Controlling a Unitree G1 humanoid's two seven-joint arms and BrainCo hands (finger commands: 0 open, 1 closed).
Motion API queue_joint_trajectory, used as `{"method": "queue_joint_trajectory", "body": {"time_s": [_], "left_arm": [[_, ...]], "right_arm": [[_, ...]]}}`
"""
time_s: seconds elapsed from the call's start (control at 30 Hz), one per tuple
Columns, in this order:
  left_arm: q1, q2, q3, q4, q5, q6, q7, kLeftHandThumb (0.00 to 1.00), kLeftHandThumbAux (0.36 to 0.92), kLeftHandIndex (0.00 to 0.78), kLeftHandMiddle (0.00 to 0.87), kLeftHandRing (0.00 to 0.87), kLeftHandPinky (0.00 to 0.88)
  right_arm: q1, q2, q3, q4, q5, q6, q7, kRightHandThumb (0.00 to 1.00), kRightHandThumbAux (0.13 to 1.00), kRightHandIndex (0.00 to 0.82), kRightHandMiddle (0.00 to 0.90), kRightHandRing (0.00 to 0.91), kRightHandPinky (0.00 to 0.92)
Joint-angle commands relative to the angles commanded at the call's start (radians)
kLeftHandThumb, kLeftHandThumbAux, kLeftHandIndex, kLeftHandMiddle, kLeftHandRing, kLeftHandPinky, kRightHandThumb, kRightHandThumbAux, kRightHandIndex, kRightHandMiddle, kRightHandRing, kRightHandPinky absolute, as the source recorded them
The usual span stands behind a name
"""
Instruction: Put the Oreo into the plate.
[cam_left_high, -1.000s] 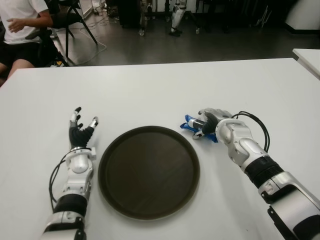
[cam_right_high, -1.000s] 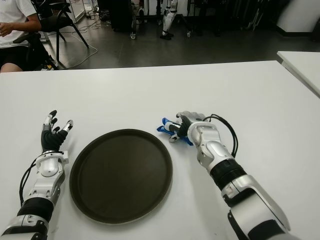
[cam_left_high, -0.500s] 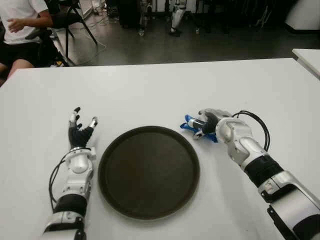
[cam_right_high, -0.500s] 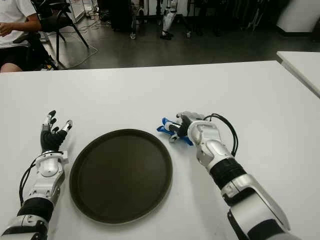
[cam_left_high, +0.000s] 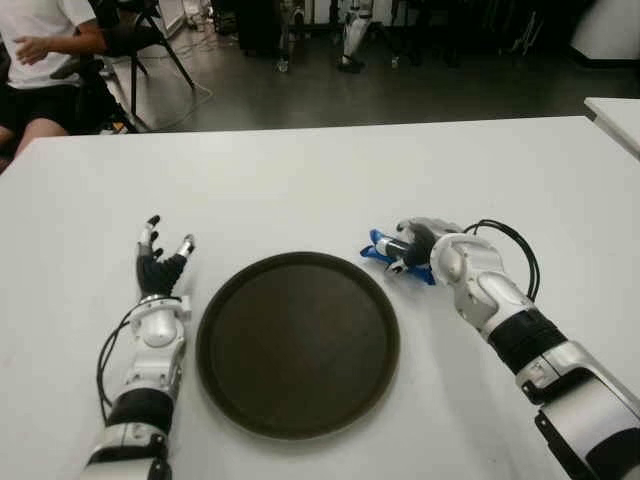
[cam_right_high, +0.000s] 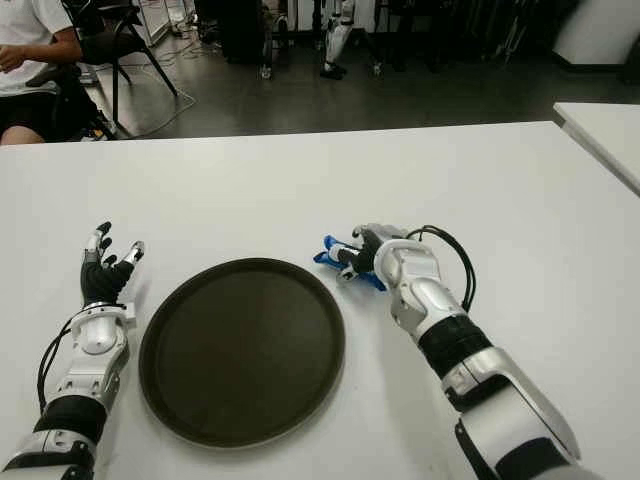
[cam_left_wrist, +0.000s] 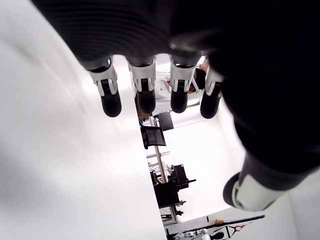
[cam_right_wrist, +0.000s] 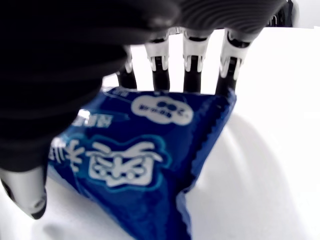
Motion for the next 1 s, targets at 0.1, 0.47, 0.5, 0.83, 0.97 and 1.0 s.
{"method": "queue_joint_trajectory", "body": {"time_s": [0.1,0.47,0.5,0.83,0.97,1.0], "left_arm": [[-0.001,-0.002,0.002,0.002,-0.004,-0.008,-0.002,0.009,0.674,0.012,0.013,0.000,0.022],[-0.001,-0.005,0.008,0.003,-0.005,-0.021,-0.003,0.042,0.686,0.025,0.032,0.014,0.032],[0.000,-0.005,0.008,0.001,-0.005,-0.022,-0.005,0.040,0.689,0.024,0.030,0.012,0.031],[0.004,-0.002,0.002,-0.005,0.000,-0.023,-0.011,0.013,0.689,0.026,0.024,0.003,0.026],[0.004,0.000,-0.001,-0.006,0.006,-0.021,-0.008,0.009,0.686,0.016,0.021,0.001,0.022],[0.004,0.001,-0.002,-0.005,0.006,-0.020,-0.008,0.009,0.686,0.015,0.021,0.001,0.022]], "right_arm": [[0.010,0.001,-0.009,0.003,0.003,-0.010,-0.049,0.000,0.633,0.194,0.217,0.252,0.302],[0.046,0.051,-0.077,0.063,0.022,-0.059,-0.395,0.682,0.715,0.429,0.699,0.711,0.738],[0.048,0.057,-0.084,0.070,0.027,-0.065,-0.418,0.693,0.714,0.433,0.725,0.736,0.755],[0.054,0.086,-0.135,0.105,0.093,-0.120,-0.517,0.718,0.709,0.442,0.802,0.810,0.813],[0.055,0.089,-0.143,0.112,0.113,-0.139,-0.523,0.719,0.709,0.443,0.810,0.817,0.814],[0.054,0.089,-0.144,0.114,0.115,-0.142,-0.525,0.719,0.709,0.443,0.811,0.818,0.814]]}}
